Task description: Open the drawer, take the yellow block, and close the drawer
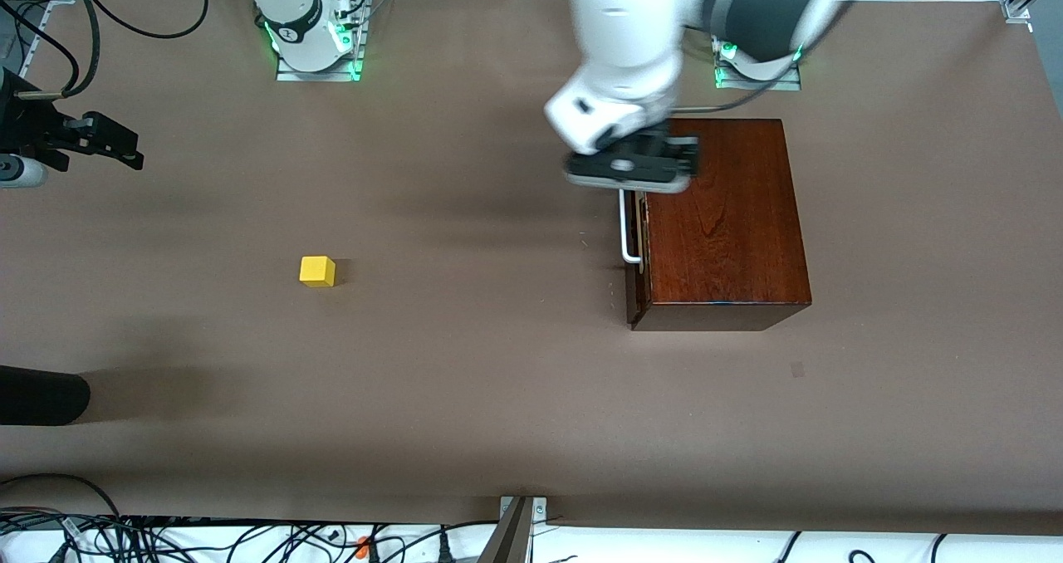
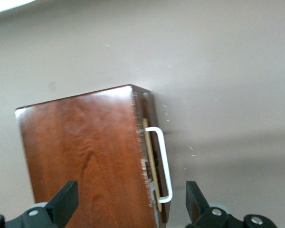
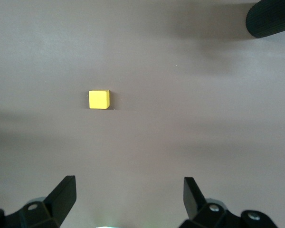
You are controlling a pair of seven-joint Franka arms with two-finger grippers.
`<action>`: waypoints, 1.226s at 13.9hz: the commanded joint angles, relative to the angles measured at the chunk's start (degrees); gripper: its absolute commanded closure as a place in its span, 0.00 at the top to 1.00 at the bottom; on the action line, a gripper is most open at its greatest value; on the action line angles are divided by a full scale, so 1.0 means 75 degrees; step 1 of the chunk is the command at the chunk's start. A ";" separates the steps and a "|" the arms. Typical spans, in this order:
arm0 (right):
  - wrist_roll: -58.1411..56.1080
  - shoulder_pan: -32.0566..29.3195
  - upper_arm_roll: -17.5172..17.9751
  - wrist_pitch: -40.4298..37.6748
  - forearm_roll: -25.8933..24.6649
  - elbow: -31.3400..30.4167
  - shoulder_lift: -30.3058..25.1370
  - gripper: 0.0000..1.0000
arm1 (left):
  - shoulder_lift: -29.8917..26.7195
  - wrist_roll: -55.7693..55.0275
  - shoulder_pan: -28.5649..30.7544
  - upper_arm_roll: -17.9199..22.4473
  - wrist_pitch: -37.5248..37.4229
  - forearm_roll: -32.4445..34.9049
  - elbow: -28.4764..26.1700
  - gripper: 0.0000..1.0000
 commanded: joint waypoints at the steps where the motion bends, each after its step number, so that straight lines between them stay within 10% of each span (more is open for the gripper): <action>1: -0.0128 -0.0085 0.0065 -0.0126 0.0039 0.0091 -0.0009 1.00 | -0.0491 -0.0114 0.0948 0.0005 -0.0346 -0.0708 -0.0271 1.00; 11: -0.0128 -0.0085 0.0065 -0.0126 0.0051 0.0079 -0.0009 1.00 | -0.2821 0.2812 0.1397 0.2943 0.0705 -0.2207 -0.3080 1.00; 17: -0.0128 -0.0085 0.0065 -0.0126 0.0051 0.0079 -0.0009 1.00 | -0.3280 0.4444 0.1444 0.3637 0.0919 -0.2315 -0.3599 1.00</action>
